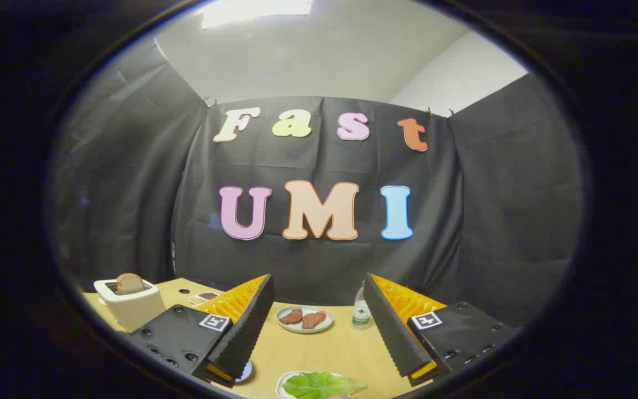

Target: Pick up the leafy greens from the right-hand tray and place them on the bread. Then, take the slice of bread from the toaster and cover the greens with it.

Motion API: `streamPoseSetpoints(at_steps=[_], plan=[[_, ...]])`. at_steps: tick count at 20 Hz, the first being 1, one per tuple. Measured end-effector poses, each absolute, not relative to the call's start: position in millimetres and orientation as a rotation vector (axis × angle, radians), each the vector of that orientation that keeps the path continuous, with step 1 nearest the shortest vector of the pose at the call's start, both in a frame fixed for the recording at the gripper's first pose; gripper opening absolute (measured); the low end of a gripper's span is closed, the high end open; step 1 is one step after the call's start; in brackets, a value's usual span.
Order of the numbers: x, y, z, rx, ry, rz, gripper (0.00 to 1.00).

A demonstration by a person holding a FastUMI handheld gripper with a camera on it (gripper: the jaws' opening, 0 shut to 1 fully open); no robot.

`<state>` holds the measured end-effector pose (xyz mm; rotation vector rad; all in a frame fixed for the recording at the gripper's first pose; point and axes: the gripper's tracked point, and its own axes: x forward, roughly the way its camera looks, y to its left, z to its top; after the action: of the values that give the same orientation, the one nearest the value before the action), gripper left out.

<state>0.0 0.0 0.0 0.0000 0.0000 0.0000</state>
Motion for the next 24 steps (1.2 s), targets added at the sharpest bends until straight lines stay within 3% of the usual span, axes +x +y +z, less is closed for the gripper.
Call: streamPoseSetpoints(at_steps=[6, 24], plan=[[7, -15, 29, -0.032, -0.080, -0.049, 1.00], [12, -12, -2, -0.012, 0.046, 0.059, 1.00]])
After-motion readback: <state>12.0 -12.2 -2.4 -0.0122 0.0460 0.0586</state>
